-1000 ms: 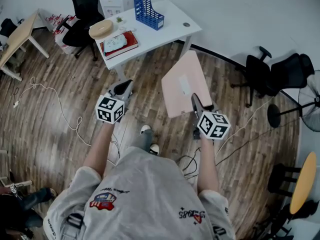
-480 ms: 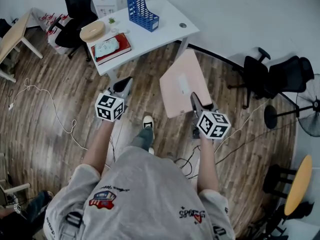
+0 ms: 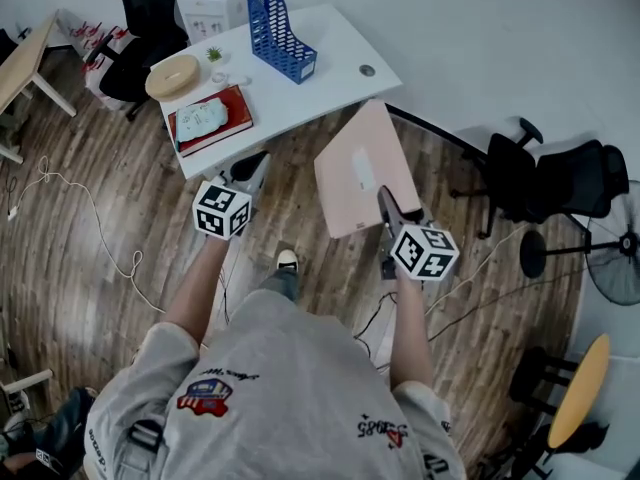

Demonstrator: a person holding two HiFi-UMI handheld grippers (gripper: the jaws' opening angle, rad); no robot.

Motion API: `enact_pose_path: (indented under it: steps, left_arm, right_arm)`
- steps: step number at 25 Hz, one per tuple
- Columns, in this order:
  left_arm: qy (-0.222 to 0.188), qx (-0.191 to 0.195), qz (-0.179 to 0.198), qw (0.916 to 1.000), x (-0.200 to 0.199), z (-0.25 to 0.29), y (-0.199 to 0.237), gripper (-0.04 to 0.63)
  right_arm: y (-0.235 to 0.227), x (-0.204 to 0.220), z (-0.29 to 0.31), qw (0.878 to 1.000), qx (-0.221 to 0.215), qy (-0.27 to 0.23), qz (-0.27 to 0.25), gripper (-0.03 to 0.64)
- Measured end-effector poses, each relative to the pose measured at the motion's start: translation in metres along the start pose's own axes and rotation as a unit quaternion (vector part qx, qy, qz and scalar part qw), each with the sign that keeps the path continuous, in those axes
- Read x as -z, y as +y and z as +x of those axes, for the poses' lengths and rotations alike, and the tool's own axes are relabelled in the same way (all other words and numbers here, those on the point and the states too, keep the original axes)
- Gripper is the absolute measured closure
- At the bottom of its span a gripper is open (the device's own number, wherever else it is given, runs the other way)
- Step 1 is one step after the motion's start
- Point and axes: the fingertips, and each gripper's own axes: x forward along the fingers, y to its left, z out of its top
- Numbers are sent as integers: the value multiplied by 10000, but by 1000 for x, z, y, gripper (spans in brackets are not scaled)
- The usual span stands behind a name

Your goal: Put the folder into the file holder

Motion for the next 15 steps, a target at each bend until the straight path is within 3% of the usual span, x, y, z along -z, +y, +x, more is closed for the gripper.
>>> enact_pose_path:
  steps: [8,15]
  left_arm:
    - [-151,-66,-76,9998,-26,63,62,590]
    - [-169,-275,-147,9994,-37,83,114,589]
  right_arm:
    - [-25,-44,83,9999,-1,89,-119,453]
    - [-17,-68,144,9992,-254,157,-264,453]
